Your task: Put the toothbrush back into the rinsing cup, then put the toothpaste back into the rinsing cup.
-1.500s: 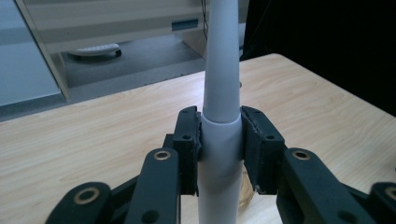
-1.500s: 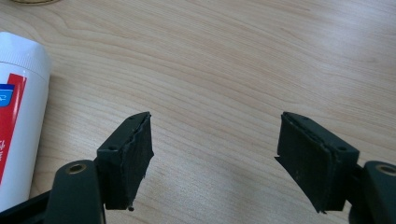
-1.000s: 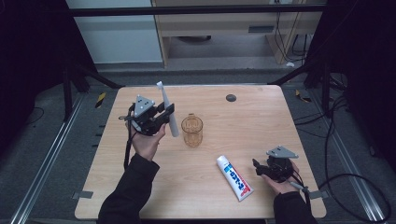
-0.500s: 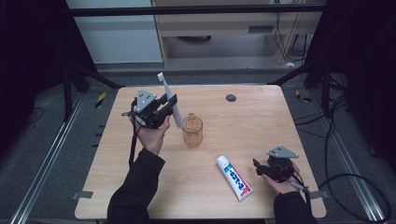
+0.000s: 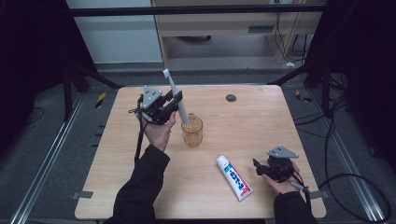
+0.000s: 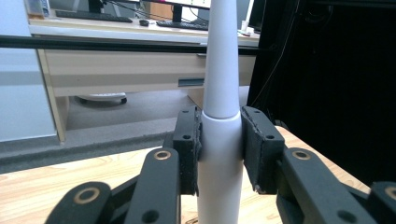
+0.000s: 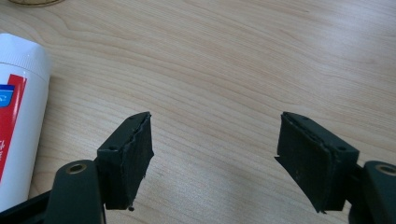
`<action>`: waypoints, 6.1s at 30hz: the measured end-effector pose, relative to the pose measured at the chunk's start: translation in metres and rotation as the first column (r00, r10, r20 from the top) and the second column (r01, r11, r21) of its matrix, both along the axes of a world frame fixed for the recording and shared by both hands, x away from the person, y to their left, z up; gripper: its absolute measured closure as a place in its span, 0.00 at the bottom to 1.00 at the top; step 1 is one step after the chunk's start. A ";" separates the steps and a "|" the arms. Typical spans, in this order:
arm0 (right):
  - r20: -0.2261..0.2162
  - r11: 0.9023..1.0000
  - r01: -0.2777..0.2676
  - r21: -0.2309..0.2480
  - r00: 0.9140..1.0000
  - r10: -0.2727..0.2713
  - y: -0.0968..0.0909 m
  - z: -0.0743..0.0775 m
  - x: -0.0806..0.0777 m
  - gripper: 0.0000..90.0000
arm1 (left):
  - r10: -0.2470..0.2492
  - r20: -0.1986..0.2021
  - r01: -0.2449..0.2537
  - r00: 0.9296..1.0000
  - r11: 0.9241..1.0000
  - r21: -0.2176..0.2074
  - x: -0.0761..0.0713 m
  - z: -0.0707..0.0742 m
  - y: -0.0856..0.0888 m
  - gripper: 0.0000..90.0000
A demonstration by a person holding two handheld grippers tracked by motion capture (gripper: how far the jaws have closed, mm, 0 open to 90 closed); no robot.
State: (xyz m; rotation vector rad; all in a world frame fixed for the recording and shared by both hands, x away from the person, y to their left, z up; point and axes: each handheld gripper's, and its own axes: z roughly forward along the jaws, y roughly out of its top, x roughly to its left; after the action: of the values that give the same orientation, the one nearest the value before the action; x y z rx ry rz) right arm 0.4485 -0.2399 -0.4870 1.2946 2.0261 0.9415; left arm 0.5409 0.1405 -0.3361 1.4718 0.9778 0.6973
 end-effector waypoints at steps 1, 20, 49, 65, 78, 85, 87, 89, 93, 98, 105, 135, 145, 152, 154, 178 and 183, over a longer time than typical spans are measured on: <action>0.000 1.000 0.000 -0.001 1.000 0.000 0.000 0.000 0.000 0.30 | -0.001 -0.003 0.001 1.000 1.000 0.002 0.001 -0.001 -0.001 0.76; -0.002 1.000 -0.004 -0.005 1.000 0.004 0.000 -0.001 0.000 0.30 | -0.015 -0.056 0.018 0.998 0.998 0.063 0.009 -0.033 -0.011 0.75; 0.000 1.000 -0.001 -0.003 1.000 0.001 0.000 0.000 0.000 0.30 | -0.052 -0.139 0.078 0.989 0.979 0.187 0.012 -0.078 -0.019 0.75; -0.001 1.000 0.000 -0.007 1.000 0.000 0.001 -0.001 0.000 0.30 | -0.045 -0.136 0.072 0.990 0.978 0.195 0.010 -0.086 -0.016 0.74; -0.003 1.000 0.001 -0.009 1.000 -0.001 0.001 -0.001 0.000 0.30 | -0.071 -0.131 0.095 0.989 0.979 0.181 0.007 -0.086 -0.015 0.66; 0.000 1.000 0.001 -0.008 1.000 -0.001 0.001 -0.001 0.000 0.29 | -0.081 -0.130 0.105 0.988 0.977 0.186 0.004 -0.088 -0.012 0.64; 0.002 1.000 0.000 -0.008 1.000 0.000 0.001 0.000 0.000 0.29 | -0.082 -0.132 0.106 0.988 0.978 0.181 0.003 -0.089 -0.011 0.64; 0.003 1.000 0.000 -0.009 1.000 0.000 0.001 0.000 -0.001 0.29 | -0.087 -0.133 0.109 0.987 0.978 0.175 0.002 -0.089 -0.010 0.62; 0.003 1.000 0.000 -0.007 1.000 0.000 0.001 0.000 0.000 0.29 | -0.089 -0.137 0.114 0.987 0.976 0.188 0.000 -0.088 -0.009 0.60; 0.007 1.000 -0.003 -0.003 1.000 0.003 0.002 0.001 -0.001 0.28 | -0.097 -0.137 0.124 0.986 0.971 0.206 -0.008 -0.084 -0.005 0.57; 0.017 1.000 -0.011 0.008 1.000 0.011 0.003 0.005 -0.003 0.27 | -0.106 -0.174 0.141 0.979 0.969 0.203 -0.015 -0.084 0.000 0.55; 0.032 0.996 -0.082 0.034 0.996 0.080 0.013 0.022 -0.019 0.42 | -0.067 -0.310 0.159 0.948 0.947 0.281 -0.081 -0.111 0.086 0.45; -0.052 0.990 -0.130 0.046 0.990 0.132 0.019 0.021 -0.025 0.59 | 0.026 -0.361 0.104 0.932 0.936 0.337 -0.112 -0.127 0.116 0.44; -0.125 0.983 -0.186 0.006 0.975 0.185 0.025 0.018 -0.029 0.76 | 0.065 -0.380 0.080 0.923 0.932 0.353 -0.118 -0.140 0.131 0.44; -0.143 0.980 -0.199 0.007 0.970 0.198 0.028 0.016 -0.030 0.80 | 0.067 -0.371 0.077 0.926 0.930 0.361 -0.116 -0.142 0.132 0.45; -0.239 0.958 -0.287 0.018 0.929 0.283 0.038 0.005 -0.037 0.99 | 0.116 -0.404 0.044 0.907 0.930 0.365 -0.099 -0.157 0.152 0.44; -0.252 0.950 -0.311 0.031 0.917 0.309 0.042 0.004 -0.038 0.99 | 0.115 -0.402 0.044 0.908 0.930 0.364 -0.098 -0.156 0.152 0.44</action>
State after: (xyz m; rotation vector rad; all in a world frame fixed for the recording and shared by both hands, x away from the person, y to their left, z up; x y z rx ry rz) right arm 0.4103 -0.1982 -0.4833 1.1562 2.4874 0.9399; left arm 0.4429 0.2928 -0.4925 1.9938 1.2502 0.6237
